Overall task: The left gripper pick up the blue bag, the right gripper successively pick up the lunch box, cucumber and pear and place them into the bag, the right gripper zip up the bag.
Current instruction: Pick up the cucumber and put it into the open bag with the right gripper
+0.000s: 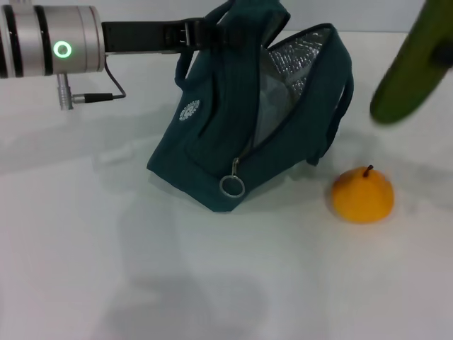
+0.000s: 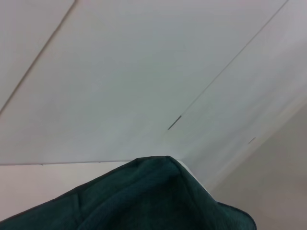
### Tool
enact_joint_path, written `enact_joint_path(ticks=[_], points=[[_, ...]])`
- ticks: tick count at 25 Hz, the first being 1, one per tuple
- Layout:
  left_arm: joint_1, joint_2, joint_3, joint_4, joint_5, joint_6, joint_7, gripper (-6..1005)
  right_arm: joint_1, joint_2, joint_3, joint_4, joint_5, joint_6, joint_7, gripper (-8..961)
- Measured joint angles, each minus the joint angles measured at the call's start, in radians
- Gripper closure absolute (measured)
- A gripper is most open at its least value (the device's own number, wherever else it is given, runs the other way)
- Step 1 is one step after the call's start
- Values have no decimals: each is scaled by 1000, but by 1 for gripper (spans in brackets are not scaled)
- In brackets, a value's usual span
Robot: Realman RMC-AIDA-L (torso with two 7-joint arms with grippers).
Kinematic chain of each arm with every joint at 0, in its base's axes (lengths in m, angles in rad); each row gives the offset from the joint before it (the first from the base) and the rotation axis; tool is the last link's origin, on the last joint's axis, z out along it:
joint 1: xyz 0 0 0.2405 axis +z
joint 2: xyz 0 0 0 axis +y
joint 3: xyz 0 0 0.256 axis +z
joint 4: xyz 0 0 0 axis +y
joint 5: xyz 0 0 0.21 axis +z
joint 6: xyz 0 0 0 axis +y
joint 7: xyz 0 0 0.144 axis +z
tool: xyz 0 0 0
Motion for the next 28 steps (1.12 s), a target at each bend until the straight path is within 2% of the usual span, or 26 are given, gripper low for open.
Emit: enact_joint_path(ticks=[3,4,5,9,15,21,28], points=[[0,3,-10,0,-1,8,-16,890,0,3,-4,139,122,19,-192,333],[1,3,-11,0,-1,10,-21,890,0,3,-4,139,122,19,-192,333],[1,3,-11,0,-1,13,-27,890,11,6,-5,240,199,9,-329,333],[1,2,-11,0,-1,23,-45,890,30,11,-6,353,261,-18,-480,333],[3,-2,-11,-5,-2,31,-57,890,92,11,-5,485,280,-18,-569,334],[3,-5,-11,-5,-2,31,-57,889,154,14,1,693,315,12,-661,334],[1,-9,-6,-2,-2,31,-57,888,189,14,-6,842,308,84,-673,334]])
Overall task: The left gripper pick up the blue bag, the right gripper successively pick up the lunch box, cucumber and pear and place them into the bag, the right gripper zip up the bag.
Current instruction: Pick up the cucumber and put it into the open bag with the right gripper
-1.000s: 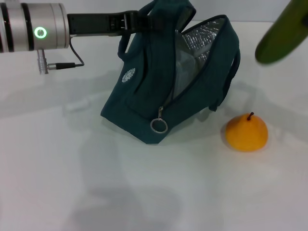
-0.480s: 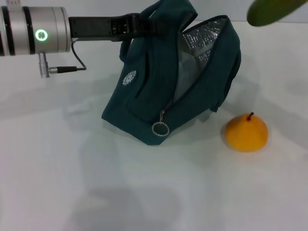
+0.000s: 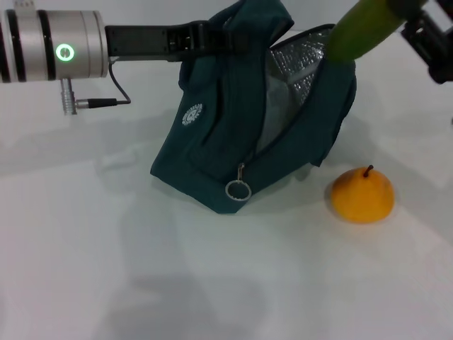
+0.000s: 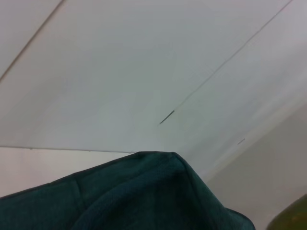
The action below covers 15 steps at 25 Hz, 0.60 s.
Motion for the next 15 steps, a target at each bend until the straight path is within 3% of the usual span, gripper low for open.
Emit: enact_joint_path(ticks=[15], points=[[-12,-2,3,-4,6,2,7,887,99,0,15,153,-137,174,10,333]])
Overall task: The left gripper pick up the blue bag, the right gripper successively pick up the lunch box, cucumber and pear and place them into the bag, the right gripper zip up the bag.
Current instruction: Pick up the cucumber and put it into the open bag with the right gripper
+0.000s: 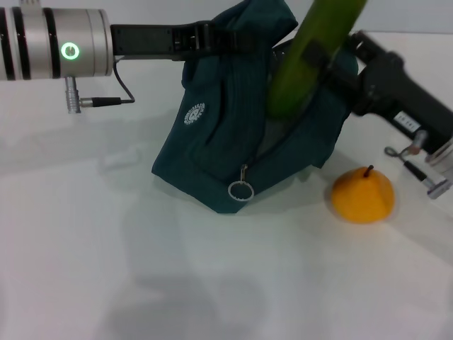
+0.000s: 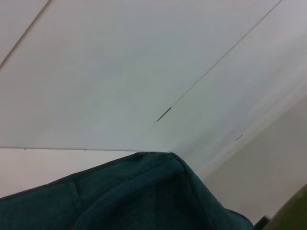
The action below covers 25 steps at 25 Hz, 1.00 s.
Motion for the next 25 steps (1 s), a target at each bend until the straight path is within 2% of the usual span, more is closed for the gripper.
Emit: enact_joint_path(ticks=[6,14,25], points=[[1,-1,0,0,1,0,1,887,15,0,25,33,-77,64,0,333],[7,0,-5,0,1,0,1,886,1,0,221,41,-364,120,0,333],[8,6,-9,-1,2,-7,1,885,-45,0,221,-3,-404,152,2,334]])
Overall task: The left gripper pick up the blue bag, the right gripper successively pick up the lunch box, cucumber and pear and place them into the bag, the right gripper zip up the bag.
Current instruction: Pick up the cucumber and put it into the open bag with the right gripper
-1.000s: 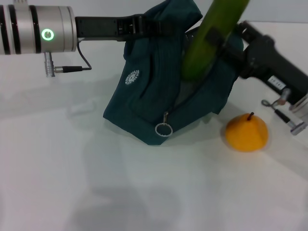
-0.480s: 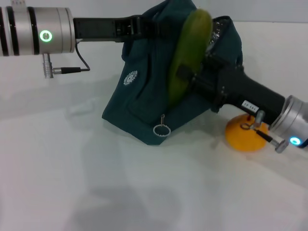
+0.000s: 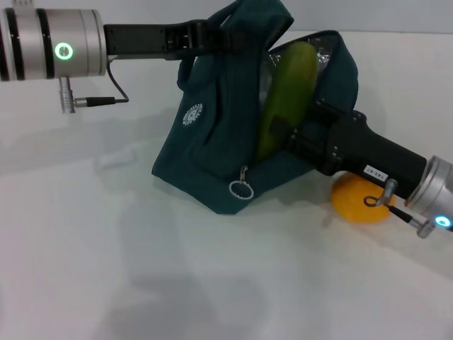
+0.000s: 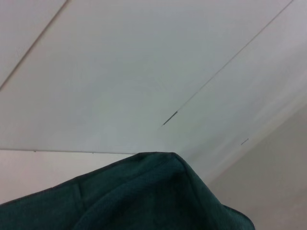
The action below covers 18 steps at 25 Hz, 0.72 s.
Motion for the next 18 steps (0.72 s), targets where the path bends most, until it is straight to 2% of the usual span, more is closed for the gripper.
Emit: enact_joint_path(ticks=[6,11,18], points=[[0,-1,0,0,1,-1,0,885,-2,0,-2,-24,-17,32,23,320],[0,-2,1,0,2,-1,0,884,21,0,-3,-47,-101,53,95,305],[2,-1,1,-3,2,-1,1,884,25,-1,2,-103,-151,-1,178,285]])
